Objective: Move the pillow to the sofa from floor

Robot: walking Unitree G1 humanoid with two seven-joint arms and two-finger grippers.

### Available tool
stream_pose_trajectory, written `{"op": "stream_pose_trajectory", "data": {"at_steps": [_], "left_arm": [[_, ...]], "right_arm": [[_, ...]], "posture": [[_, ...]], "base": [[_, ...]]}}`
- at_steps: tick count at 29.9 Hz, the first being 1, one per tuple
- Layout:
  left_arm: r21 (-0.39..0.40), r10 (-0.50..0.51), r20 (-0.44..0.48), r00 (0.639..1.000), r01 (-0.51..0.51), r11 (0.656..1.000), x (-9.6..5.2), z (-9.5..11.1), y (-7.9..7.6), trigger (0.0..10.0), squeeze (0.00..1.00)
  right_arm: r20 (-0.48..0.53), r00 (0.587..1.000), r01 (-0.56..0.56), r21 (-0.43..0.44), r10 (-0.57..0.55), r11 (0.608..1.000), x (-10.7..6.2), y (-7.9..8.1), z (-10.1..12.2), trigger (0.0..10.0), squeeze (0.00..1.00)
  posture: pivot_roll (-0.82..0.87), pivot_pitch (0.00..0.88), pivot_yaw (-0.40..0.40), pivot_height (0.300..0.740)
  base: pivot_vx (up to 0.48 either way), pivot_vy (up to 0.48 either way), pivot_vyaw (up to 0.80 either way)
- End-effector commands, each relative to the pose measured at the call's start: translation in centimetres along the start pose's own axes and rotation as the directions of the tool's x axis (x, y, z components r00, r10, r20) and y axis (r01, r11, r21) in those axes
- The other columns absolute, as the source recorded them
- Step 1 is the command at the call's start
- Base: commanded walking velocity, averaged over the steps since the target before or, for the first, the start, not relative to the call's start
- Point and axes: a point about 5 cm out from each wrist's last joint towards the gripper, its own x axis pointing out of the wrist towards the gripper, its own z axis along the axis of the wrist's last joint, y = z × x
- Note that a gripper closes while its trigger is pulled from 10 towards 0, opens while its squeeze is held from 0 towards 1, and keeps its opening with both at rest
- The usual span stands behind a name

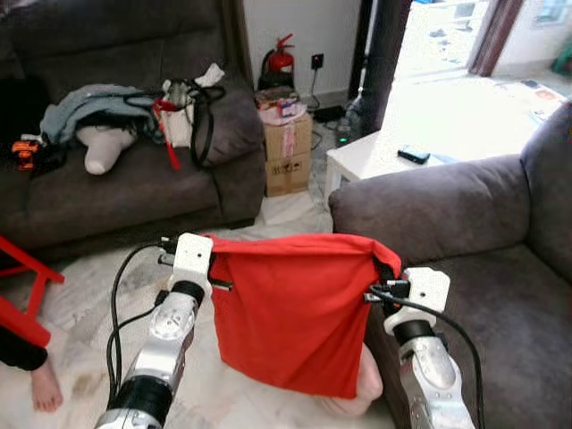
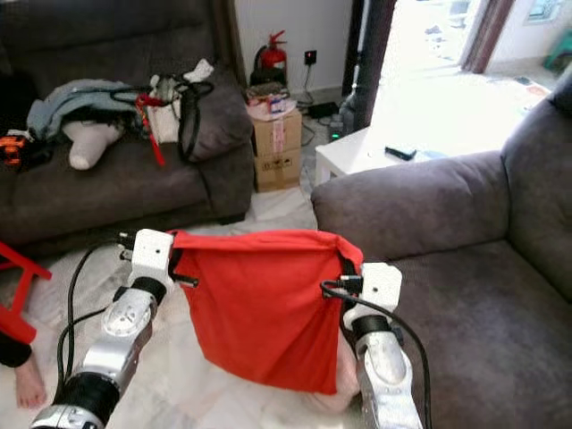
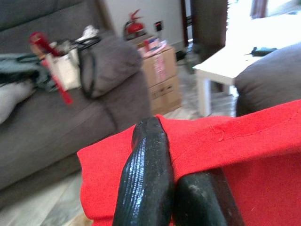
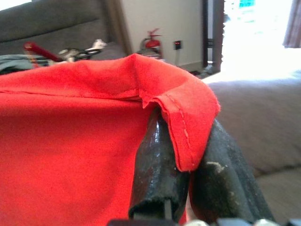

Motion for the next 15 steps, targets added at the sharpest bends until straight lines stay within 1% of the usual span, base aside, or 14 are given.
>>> {"op": "stream_pose_trajectory", "data": {"at_steps": [1,6,8,15], "left_arm": [[-0.026,0.067,0.072,0.995,-0.065,0.998,0.37,1.40,1.45,10.0,0.00],[-0.029,0.061,0.073,0.995,-0.059,0.998,0.03,1.20,1.22,10.0,0.00],[-0.022,0.040,0.064,0.997,-0.039,0.999,-0.46,0.78,0.84,10.0,0.00],[-0.020,0.019,0.071,0.997,-0.018,1.000,-0.52,0.77,0.72,10.0,0.00]], "right_arm": [[0.082,0.994,0.069,-0.013,-0.068,0.998,-0.03,-1.56,1.53,10.0,0.00],[0.081,0.994,0.069,-0.016,-0.067,0.998,0.09,-1.72,1.58,10.0,0.00],[0.083,0.994,0.074,-0.020,-0.072,0.997,0.11,-1.93,1.62,10.0,0.00],[0.080,0.993,0.085,-0.020,-0.083,0.996,-0.36,-1.86,1.37,10.0,0.00]], "posture": [[-0.02,0.000,0.057,0.740],[-0.02,0.000,0.055,0.740],[-0.02,0.000,0.061,0.740],[-0.04,0.000,0.071,0.740]], "base": [[0.000,0.000,-0.80],[0.000,0.000,-0.80],[0.000,0.000,-0.80],[0.000,0.000,-0.80]]}}
